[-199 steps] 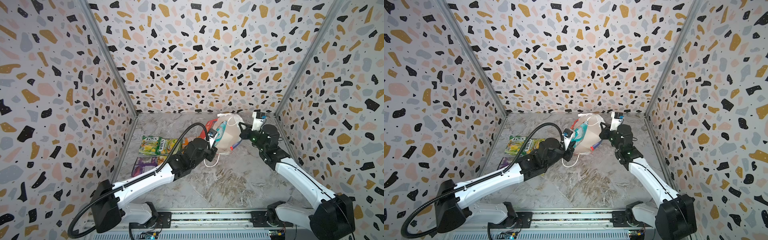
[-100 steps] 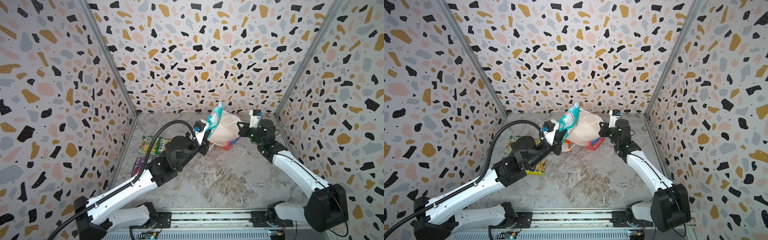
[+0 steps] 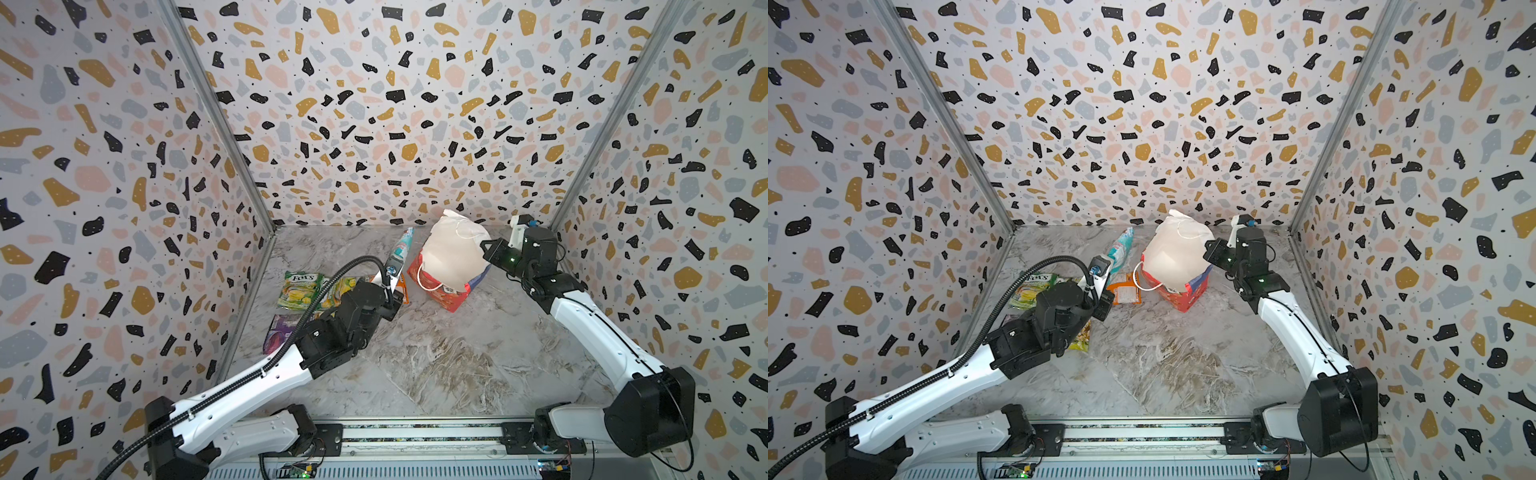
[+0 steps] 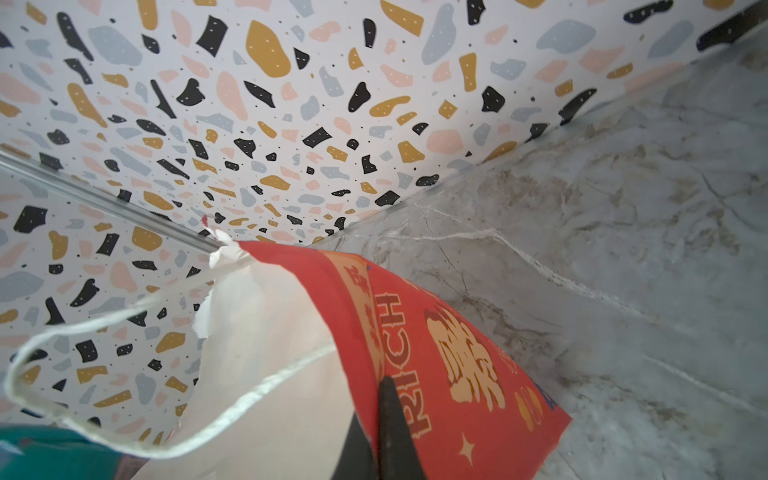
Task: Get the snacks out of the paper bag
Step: 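Release the bag rim with the right gripper while left carries the teal pack, then lower the teal pack onto the table beside the orange pack and release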
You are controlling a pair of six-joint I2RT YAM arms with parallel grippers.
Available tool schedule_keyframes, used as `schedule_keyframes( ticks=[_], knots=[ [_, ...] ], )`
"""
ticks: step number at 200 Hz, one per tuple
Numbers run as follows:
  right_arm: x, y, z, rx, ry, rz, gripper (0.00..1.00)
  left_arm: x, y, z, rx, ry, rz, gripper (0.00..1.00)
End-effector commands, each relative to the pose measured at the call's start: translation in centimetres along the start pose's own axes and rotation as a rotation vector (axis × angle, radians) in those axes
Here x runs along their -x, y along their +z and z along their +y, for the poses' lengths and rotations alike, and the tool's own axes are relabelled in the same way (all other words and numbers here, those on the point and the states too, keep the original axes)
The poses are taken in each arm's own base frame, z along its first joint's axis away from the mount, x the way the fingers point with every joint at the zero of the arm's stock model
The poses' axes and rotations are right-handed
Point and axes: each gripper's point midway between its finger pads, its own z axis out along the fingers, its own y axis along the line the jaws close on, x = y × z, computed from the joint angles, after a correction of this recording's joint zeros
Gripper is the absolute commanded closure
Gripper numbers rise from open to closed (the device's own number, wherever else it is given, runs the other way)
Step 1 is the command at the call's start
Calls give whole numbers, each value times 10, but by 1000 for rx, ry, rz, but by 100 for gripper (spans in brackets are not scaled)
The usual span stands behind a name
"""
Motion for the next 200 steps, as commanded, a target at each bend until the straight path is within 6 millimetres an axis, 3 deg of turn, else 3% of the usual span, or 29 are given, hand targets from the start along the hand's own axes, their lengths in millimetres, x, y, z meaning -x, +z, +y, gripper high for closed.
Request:
schedule_keyframes(
  ticks=[1, 31, 67, 114, 200],
  knots=[
    [16, -8, 7, -2, 135, -27, 100, -23, -7, 21, 121, 28, 32, 100],
    [20, -12, 2, -41, 213, -61, 100, -73, 7, 6, 106, 132, 89, 100],
    [18, -15, -3, -74, 336, -87, 100, -117, 25, -14, 66, 262, 220, 100],
    [21, -16, -13, -106, 452, -143, 100, -147, 37, -27, 107, 407, 353, 100],
    [17, -8, -16, -106, 468, -144, 100, -177, 41, -43, 199, 666, 463, 100]
  ],
)
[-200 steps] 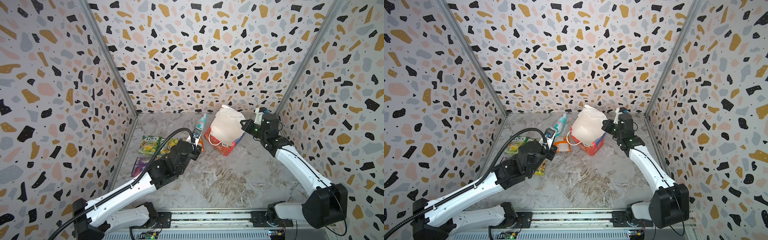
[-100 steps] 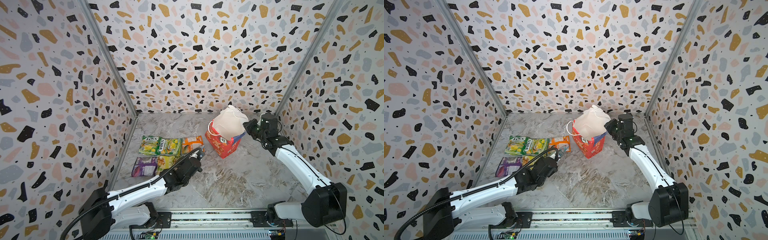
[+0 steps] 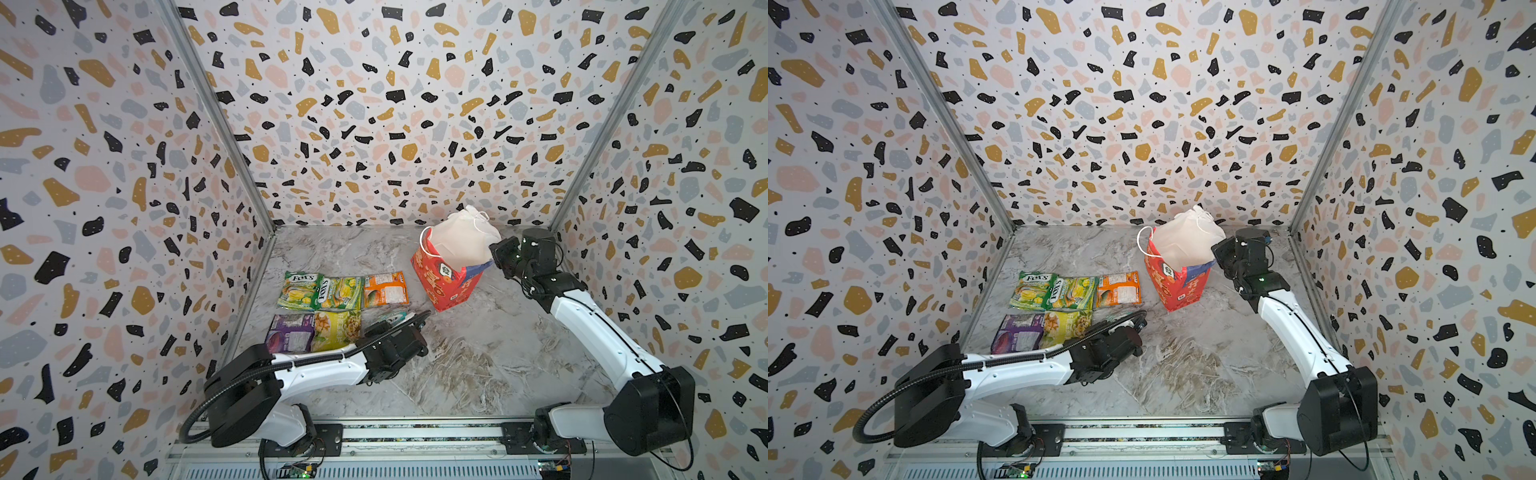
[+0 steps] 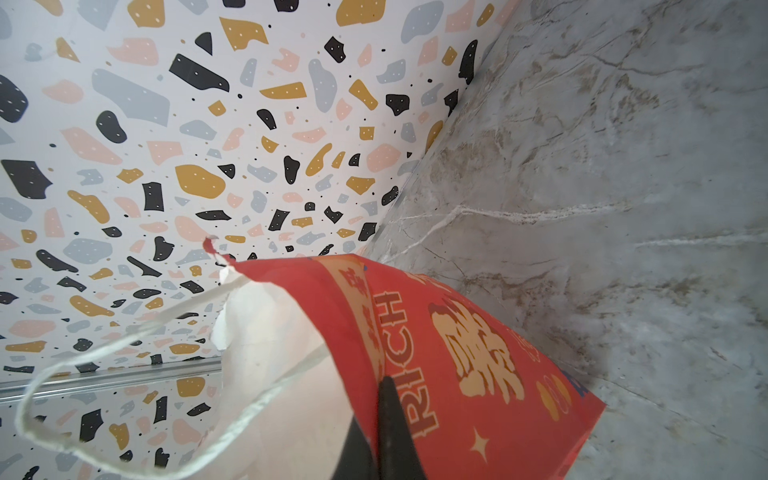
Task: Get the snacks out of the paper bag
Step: 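Lower the teal pack onto the table beside the orange pack and release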
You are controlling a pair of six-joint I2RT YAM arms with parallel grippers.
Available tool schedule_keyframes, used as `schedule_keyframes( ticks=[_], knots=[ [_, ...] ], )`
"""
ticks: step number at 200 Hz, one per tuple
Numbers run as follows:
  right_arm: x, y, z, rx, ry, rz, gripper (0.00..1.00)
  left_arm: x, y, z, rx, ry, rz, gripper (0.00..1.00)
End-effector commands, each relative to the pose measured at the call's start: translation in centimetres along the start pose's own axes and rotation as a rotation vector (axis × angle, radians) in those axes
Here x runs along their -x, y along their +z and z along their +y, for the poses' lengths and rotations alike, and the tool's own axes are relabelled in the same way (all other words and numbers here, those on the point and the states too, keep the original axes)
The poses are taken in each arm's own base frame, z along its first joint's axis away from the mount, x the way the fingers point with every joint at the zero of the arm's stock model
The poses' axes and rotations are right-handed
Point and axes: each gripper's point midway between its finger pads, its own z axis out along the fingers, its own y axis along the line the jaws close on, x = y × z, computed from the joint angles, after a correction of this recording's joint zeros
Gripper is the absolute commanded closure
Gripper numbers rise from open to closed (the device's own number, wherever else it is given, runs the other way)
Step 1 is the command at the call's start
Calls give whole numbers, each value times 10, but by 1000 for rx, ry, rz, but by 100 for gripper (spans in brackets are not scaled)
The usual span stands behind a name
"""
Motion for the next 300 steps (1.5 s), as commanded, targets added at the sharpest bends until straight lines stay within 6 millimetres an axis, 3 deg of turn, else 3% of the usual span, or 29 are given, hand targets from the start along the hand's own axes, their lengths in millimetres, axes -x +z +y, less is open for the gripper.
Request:
schedule_keyframes(
  ticks=[1, 91, 125, 141, 173, 204, 237, 278, 300],
  knots=[
    [4, -6, 12, 42, 17, -24, 100, 6, -4, 16, 105, 21, 7, 100],
    [-1, 0, 10, 43, 27, -10, 98, -11, 3, 11, 163, 113, 52, 100],
    [-1, 1, 9, 43, 31, -10, 99, -10, 3, 7, 137, 113, 41, 81],
    [-2, 1, 9, 47, 34, -8, 98, -10, 3, 6, 133, 114, 42, 78],
    [-3, 2, 6, 42, 35, -9, 98, -12, 3, 0, 88, 136, 64, 63],
    [-3, 3, 4, 41, 35, -9, 98, -17, 0, -11, -7, 168, 86, 54],
    [-5, 4, 3, 47, 35, -4, 98, -10, -7, -17, -89, 150, 31, 32],
    [-7, 2, 1, 51, 44, -1, 98, -24, 3, -11, -22, 211, 106, 29],
    [-8, 2, -2, 44, 53, 1, 98, -35, 8, -17, -31, 267, 155, 28]
  ],
)
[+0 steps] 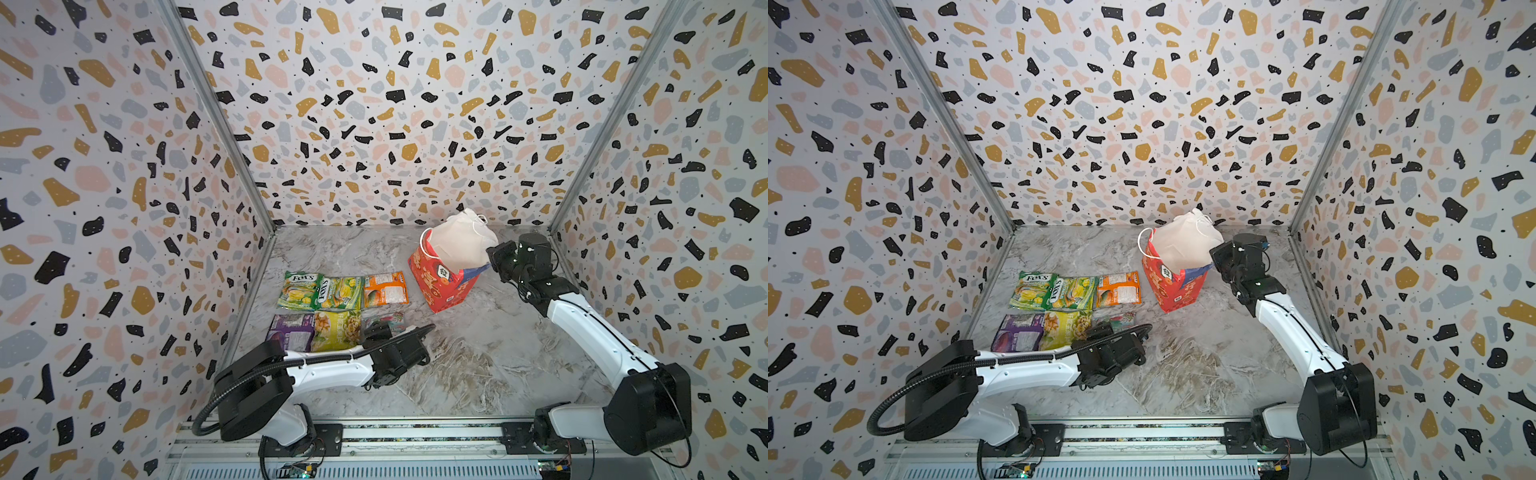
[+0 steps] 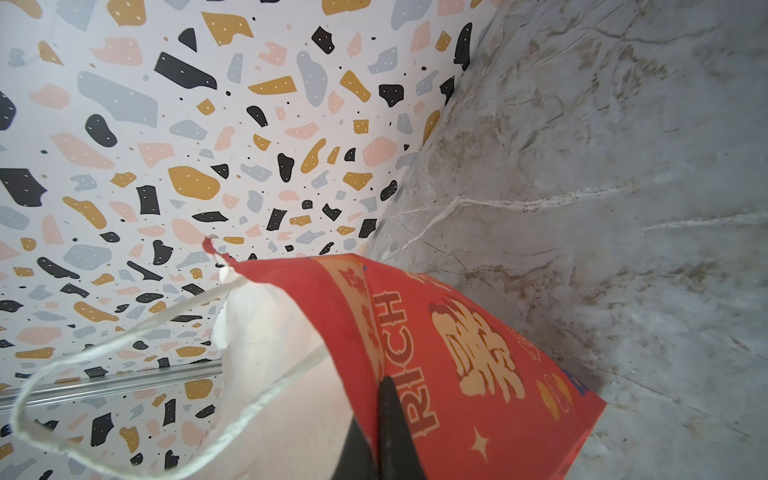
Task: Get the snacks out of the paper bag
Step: 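Lower the teal pack onto the table beside the orange pack and release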
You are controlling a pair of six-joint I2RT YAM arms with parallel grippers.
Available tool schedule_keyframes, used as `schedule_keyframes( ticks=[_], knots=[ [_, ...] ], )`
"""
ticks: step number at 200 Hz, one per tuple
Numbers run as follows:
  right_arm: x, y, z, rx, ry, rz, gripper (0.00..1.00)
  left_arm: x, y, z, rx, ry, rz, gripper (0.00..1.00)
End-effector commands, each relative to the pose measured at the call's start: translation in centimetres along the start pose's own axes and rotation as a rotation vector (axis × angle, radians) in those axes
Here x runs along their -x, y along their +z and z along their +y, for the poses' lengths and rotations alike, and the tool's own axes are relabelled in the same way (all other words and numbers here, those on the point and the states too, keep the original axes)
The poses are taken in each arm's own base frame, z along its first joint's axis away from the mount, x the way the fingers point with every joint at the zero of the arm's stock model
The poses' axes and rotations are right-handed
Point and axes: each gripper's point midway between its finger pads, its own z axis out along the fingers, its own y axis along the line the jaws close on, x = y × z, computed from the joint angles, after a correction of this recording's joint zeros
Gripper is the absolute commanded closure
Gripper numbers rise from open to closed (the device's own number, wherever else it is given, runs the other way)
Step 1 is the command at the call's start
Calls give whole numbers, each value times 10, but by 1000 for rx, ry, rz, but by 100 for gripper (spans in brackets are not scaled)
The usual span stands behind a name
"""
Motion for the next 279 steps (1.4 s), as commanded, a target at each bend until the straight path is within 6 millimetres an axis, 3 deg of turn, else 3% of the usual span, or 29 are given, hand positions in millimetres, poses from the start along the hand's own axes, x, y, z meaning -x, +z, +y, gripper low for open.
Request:
schedule_keyframes(
  ticks=[1, 36, 58, 98, 117, 162, 196, 234, 246, 262, 279],
  knots=[
    [1, -6, 10, 37, 12, -6, 98, -8, 4, 2, 15, 55, 60, 28],
    [3, -8, 13, 43, 15, -12, 96, -20, 7, -1, 15, 88, 111, 28],
    [1, -6, 11, 39, 21, -8, 94, -16, 3, 10, 51, 63, 100, 27],
    [-1, -5, 9, 40, 33, -9, 83, 7, -19, 40, 59, -54, -4, 23],
    [-1, -5, 10, 42, 35, -11, 76, 13, -31, 52, 53, -102, -60, 16],
    [-5, -3, 11, 50, 32, 2, 68, 8, -43, 55, 17, -114, -110, 13],
    [-7, -10, 27, 77, -46, -15, 57, 12, -43, 59, 36, -147, -120, 14],
    [-4, -21, 34, 85, -129, -46, 49, 46, -78, 113, 94, -467, -382, 3],
    [-1, -27, 36, 92, -162, -62, 48, 48, -89, 136, 131, -601, -464, 0],
    [3, -33, 40, 102, -218, -86, 36, 52, -99, 161, 122, -736, -575, 0],
    [4, -41, 49, 148, -279, -100, 32, 49, -102, 186, 130, -882, -655, 0]
  ],
)
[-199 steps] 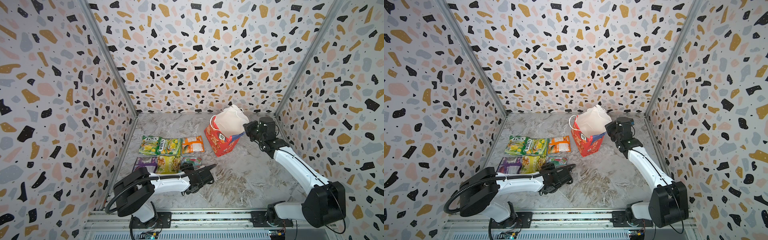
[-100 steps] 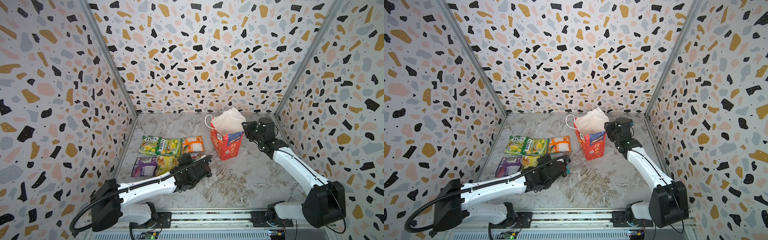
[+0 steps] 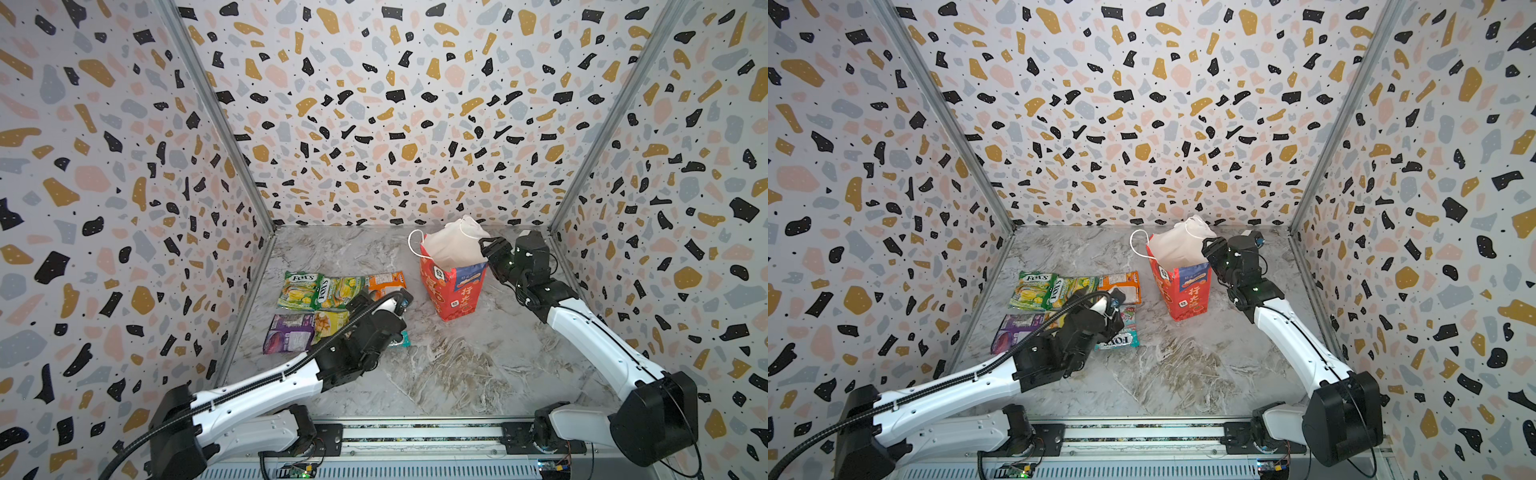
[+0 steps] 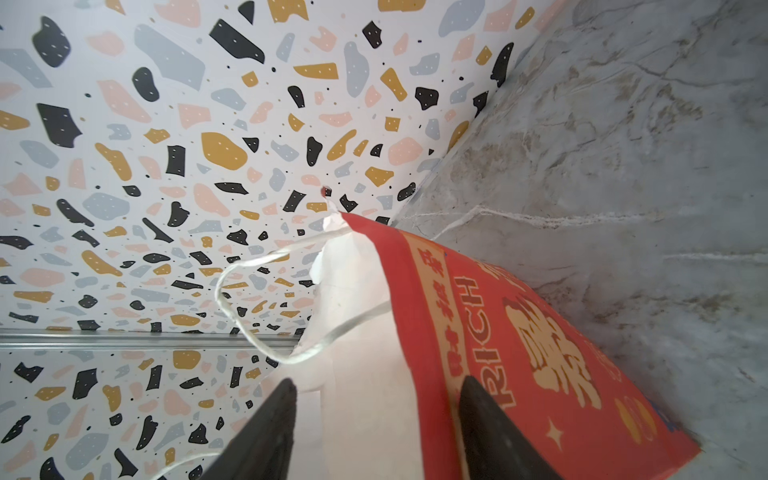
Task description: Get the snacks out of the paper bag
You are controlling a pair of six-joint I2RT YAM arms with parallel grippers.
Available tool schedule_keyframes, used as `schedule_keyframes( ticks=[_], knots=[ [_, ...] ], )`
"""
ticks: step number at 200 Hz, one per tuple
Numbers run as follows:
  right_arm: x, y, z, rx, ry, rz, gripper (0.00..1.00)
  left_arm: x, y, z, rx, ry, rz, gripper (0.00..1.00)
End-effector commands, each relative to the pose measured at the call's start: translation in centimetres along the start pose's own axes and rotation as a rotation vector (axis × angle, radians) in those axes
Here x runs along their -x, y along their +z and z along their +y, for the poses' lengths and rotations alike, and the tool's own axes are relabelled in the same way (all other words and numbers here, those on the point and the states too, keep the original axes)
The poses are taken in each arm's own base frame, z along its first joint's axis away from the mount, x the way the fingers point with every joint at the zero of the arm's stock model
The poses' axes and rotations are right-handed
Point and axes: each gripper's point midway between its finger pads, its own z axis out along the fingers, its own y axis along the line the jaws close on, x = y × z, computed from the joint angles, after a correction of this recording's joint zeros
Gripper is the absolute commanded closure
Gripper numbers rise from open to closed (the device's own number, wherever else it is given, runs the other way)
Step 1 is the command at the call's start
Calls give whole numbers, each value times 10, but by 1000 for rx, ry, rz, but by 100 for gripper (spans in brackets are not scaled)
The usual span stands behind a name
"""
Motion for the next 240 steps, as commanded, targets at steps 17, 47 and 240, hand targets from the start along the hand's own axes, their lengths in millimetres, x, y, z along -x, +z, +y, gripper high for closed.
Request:
schedule_keyframes(
  ticks=[17, 47, 240],
  knots=[
    [18, -30, 33, 135, -173, -72, 31, 45, 3, 44, 57, -372, -229, 0],
    [24, -52, 44, 223, -333, -110, 29, 38, 12, 70, 164, -511, -246, 0],
    [13, -80, -158, -171, -947, -533, 7, -211, -34, 159, 918, -733, -64, 0]
  ],
)
